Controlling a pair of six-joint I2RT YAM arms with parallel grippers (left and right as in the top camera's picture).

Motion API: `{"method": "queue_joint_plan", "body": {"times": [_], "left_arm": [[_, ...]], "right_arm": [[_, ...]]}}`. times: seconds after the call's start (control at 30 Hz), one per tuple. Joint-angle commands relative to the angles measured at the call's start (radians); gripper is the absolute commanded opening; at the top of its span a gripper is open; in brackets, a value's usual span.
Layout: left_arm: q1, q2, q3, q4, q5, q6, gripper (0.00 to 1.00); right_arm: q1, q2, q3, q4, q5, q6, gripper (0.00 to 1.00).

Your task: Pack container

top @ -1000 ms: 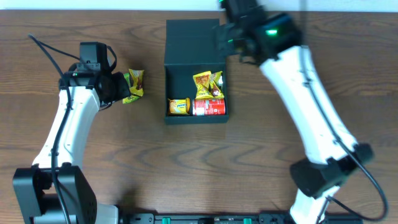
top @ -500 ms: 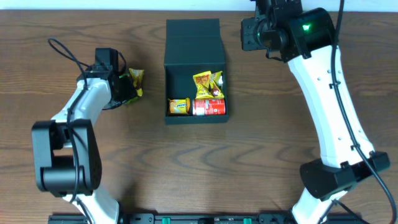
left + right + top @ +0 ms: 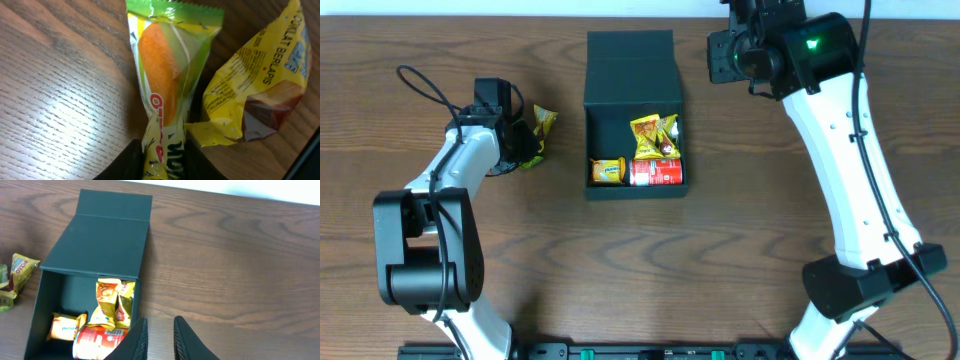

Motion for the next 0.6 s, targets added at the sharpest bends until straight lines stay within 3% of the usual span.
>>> {"method": "queue_joint_plan", "body": {"times": [0.0,0.17,0.57], "left_arm": [[0.001,0.007,0.003,-0.019,-0.012,-0.004,0.22],[0.001,0.007,0.003,-0.052,-0.012,-0.004,0.06],[-0.005,-0.076,0.101,-0.206,-0.021,0.005,0.06]], "right_arm": [[-0.007,-0.002,0.008,-0.001,0.006,-0.014,0.18],[-0.007,-0.002,0.003,-0.001,0.006,-0.014,0.18],[-0.007,-0.002,0.003,0.001,0.008,-0.014,0.18]]}}
